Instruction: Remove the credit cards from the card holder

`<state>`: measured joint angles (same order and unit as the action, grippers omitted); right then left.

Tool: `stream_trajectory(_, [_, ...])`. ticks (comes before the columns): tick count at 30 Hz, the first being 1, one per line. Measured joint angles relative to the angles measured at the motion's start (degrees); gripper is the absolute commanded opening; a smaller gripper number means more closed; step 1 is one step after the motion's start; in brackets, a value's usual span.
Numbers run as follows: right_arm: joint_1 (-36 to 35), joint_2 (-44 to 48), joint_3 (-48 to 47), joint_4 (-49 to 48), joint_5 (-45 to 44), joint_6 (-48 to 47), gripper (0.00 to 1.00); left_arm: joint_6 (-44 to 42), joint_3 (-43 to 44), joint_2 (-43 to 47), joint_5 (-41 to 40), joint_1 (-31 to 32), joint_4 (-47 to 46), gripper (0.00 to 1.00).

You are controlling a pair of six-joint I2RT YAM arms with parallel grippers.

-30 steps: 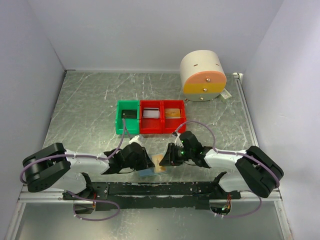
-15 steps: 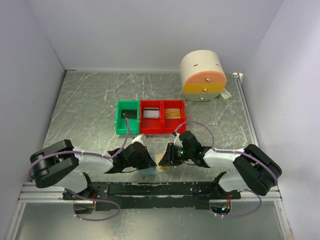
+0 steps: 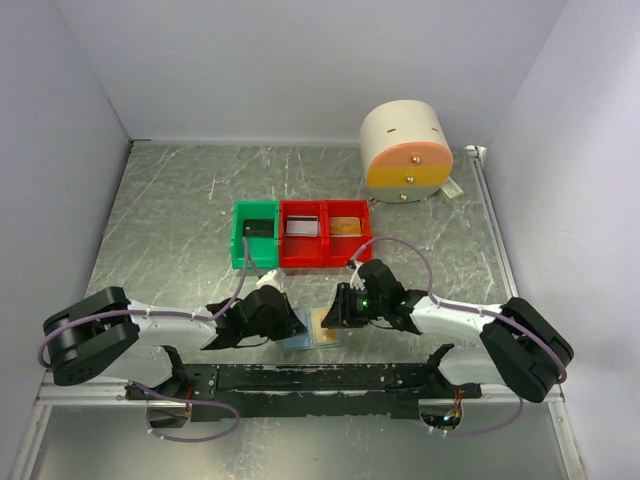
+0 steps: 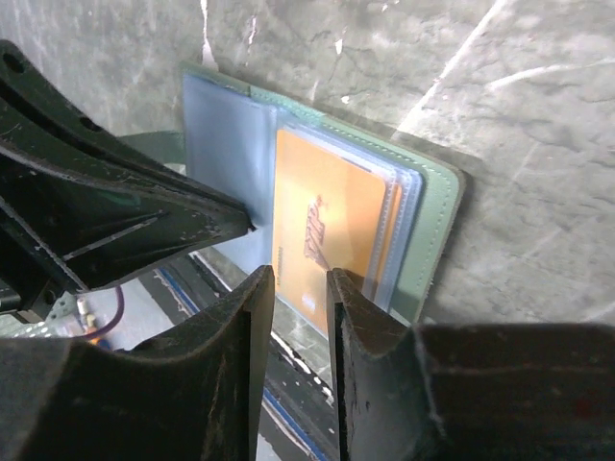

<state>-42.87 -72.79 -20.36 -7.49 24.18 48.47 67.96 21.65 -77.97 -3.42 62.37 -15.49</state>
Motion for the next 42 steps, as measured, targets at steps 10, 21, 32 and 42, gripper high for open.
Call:
stream_trajectory(10, [0.00, -0.20, -2.12, 3.45, -2.67, -1.81, 0.31, 0.09, -1.88, 2.62, -1.01, 0.00, 0.98, 0.25])
stream_trajectory(21, [0.00, 0.92, -3.41, 6.36, -4.66, -2.86, 0.32, 0.00, -1.88, -0.15, -0.50, 0.00, -4.07, 0.33])
stream_trajectory(32, [0.00, 3.41, -5.11, 10.71, -7.89, -4.33, 0.31, 0.02, -1.40, -1.70, -0.28, 0.00, -4.96, 0.33])
stream_trajectory(42, [0.15, -0.81, -2.34, 4.07, -5.01, -3.08, 0.30, 0.17, -1.22, -2.95, 0.07, 0.00, -6.58, 0.33])
